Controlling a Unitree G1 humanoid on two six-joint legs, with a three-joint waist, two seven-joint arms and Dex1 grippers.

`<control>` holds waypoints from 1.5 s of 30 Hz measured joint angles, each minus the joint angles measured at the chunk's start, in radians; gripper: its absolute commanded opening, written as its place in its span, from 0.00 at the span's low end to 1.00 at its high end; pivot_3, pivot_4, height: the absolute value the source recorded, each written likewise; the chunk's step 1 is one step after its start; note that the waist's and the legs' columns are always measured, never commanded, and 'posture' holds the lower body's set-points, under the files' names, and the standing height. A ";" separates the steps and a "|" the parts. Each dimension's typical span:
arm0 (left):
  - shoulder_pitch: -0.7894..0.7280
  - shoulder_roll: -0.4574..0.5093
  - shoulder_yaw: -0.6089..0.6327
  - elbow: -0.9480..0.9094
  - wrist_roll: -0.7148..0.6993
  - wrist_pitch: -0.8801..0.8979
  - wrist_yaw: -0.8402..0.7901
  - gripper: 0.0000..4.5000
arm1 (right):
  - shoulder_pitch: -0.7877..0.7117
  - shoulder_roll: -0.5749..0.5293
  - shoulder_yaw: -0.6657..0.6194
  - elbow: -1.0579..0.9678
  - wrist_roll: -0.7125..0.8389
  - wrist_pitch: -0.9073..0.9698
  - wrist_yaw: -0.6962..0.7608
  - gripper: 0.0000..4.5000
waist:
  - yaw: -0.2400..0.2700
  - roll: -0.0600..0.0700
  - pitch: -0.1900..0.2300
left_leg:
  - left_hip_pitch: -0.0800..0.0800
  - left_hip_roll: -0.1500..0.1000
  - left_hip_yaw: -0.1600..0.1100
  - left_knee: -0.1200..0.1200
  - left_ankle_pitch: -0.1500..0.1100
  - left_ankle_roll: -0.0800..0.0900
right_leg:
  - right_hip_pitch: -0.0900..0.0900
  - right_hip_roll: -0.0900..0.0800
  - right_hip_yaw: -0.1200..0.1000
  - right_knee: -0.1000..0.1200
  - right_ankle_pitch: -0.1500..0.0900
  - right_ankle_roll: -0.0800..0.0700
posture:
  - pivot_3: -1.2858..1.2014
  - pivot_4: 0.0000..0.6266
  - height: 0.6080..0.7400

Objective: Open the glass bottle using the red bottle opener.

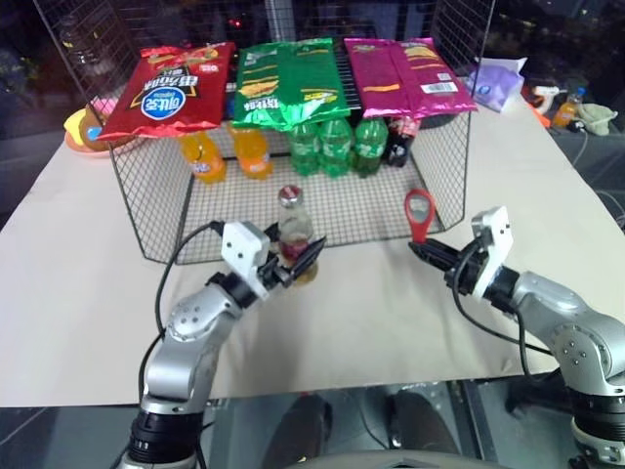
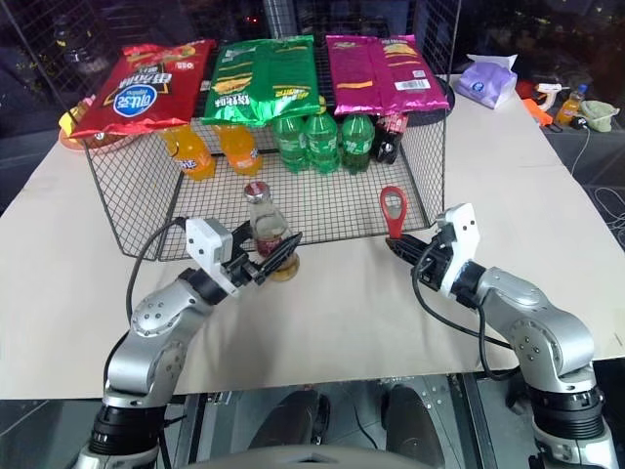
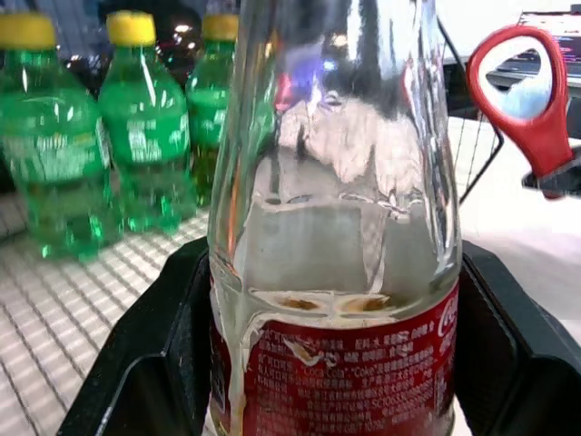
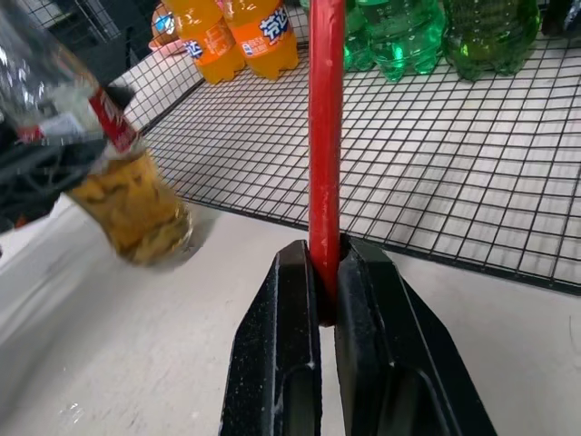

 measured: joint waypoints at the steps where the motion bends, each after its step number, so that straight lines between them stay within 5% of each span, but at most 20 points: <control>1: 0.001 -0.015 -0.002 0.004 0.003 -0.014 0.003 0.60 | 0.000 0.002 0.000 0.002 -0.003 -0.008 0.001 0.00 | 0.000 0.000 0.000 | 0.000 0.000 0.000 0.000 0.000 0.000 | 0.000 0.000 0.000 0.000 0.000 0.000 | 0.52 0.24 1.00; 9: 0.000 -0.068 -0.039 0.081 0.028 -0.114 -0.017 0.60 | 0.000 0.006 0.001 0.019 -0.021 -0.027 0.013 0.00 | -0.002 0.000 0.000 | 0.000 0.000 0.000 0.000 0.000 0.000 | 0.000 0.000 0.000 0.000 0.000 0.000 | 0.52 0.24 1.00; 13: -0.001 -0.074 -0.039 0.086 0.028 -0.139 -0.017 0.99 | -0.004 0.006 0.001 0.028 -0.025 -0.030 0.018 0.00 | -0.002 0.000 0.000 | 0.000 0.000 0.000 0.000 0.000 0.000 | 0.000 0.000 0.000 0.000 0.000 0.000 | 0.52 0.24 1.00; 45: 0.039 -0.040 -0.025 -0.056 -0.054 -0.108 -0.017 0.99 | -0.017 0.023 0.023 0.076 -0.078 -0.059 0.081 0.00 | -0.002 0.000 0.000 | 0.001 0.000 0.000 0.000 0.000 0.000 | 0.001 0.000 0.000 0.000 0.000 0.000 | 0.52 0.24 1.00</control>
